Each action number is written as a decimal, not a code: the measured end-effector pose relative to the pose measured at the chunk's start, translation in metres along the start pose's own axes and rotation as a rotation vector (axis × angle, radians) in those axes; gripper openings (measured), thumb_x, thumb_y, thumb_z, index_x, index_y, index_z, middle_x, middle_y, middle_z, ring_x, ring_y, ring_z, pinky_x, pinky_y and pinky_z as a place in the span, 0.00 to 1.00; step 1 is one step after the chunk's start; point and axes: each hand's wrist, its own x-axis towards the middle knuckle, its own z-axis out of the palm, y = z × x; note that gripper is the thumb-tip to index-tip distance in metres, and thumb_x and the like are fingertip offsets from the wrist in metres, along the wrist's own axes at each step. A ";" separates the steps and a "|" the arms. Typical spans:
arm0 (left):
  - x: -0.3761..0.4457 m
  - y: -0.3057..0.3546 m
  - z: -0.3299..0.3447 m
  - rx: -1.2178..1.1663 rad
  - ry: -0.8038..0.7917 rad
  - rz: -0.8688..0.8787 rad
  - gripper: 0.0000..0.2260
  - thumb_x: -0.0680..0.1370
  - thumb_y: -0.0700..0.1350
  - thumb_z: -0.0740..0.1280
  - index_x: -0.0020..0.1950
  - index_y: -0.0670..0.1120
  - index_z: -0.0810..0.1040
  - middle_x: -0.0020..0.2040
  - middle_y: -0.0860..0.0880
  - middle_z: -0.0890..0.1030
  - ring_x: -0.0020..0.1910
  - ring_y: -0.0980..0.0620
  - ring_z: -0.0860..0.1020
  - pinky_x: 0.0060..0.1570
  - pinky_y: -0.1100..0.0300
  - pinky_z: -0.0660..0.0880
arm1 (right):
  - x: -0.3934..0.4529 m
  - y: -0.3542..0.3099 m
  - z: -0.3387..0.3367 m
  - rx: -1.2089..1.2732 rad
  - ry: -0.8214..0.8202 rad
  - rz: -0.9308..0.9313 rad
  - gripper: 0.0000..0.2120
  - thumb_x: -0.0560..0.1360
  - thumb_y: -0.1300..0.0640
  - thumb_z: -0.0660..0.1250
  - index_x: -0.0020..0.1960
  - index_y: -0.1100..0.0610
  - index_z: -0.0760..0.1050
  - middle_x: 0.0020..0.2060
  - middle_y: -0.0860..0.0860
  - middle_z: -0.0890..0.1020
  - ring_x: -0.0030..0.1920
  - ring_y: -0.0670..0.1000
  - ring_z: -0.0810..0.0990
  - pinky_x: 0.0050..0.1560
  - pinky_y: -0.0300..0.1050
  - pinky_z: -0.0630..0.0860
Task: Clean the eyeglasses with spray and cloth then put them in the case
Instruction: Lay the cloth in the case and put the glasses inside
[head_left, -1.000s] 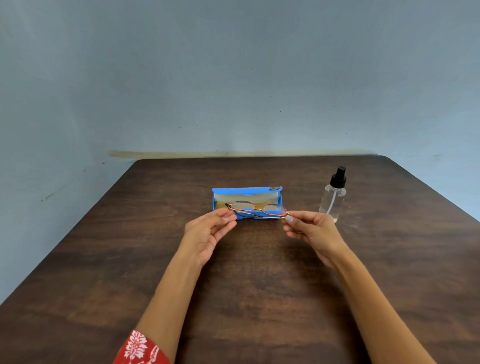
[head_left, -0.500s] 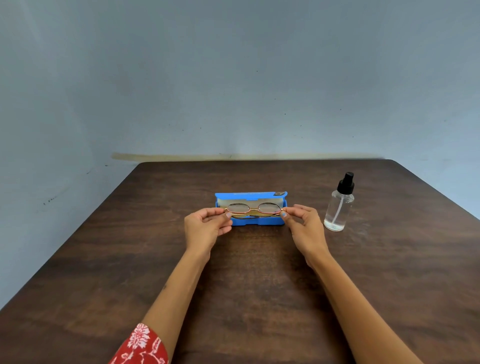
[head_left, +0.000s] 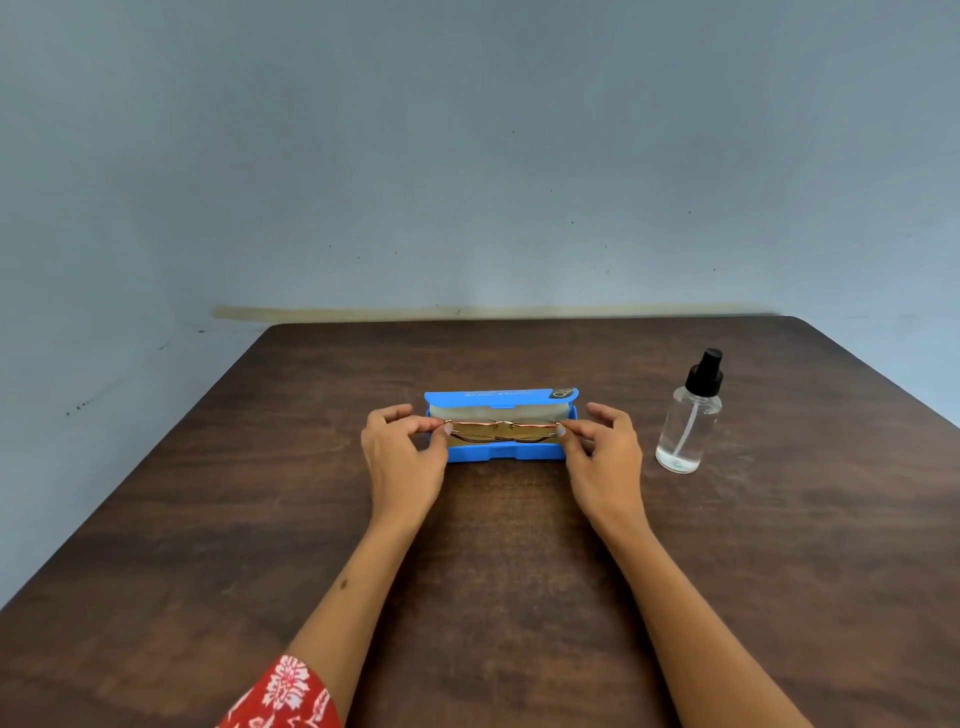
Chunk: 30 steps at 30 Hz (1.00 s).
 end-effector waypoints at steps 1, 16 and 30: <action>0.000 0.000 0.001 0.011 0.002 0.014 0.07 0.73 0.42 0.71 0.50 0.44 0.82 0.61 0.47 0.72 0.62 0.51 0.68 0.55 0.65 0.61 | 0.000 0.001 0.001 0.002 0.004 -0.003 0.11 0.76 0.59 0.66 0.57 0.60 0.80 0.63 0.53 0.70 0.62 0.52 0.72 0.63 0.49 0.71; 0.000 -0.006 0.011 0.064 0.004 0.086 0.09 0.71 0.41 0.71 0.51 0.41 0.82 0.60 0.46 0.73 0.58 0.50 0.74 0.58 0.57 0.73 | -0.003 -0.010 -0.004 0.049 0.135 0.019 0.07 0.71 0.62 0.71 0.49 0.56 0.80 0.53 0.50 0.76 0.51 0.45 0.77 0.50 0.37 0.76; 0.008 0.015 0.022 -0.462 -0.110 -0.214 0.27 0.79 0.59 0.54 0.75 0.49 0.56 0.73 0.50 0.64 0.71 0.52 0.63 0.62 0.62 0.58 | 0.014 -0.014 0.005 0.172 -0.037 0.076 0.38 0.69 0.26 0.52 0.72 0.48 0.62 0.64 0.51 0.74 0.61 0.50 0.74 0.62 0.53 0.71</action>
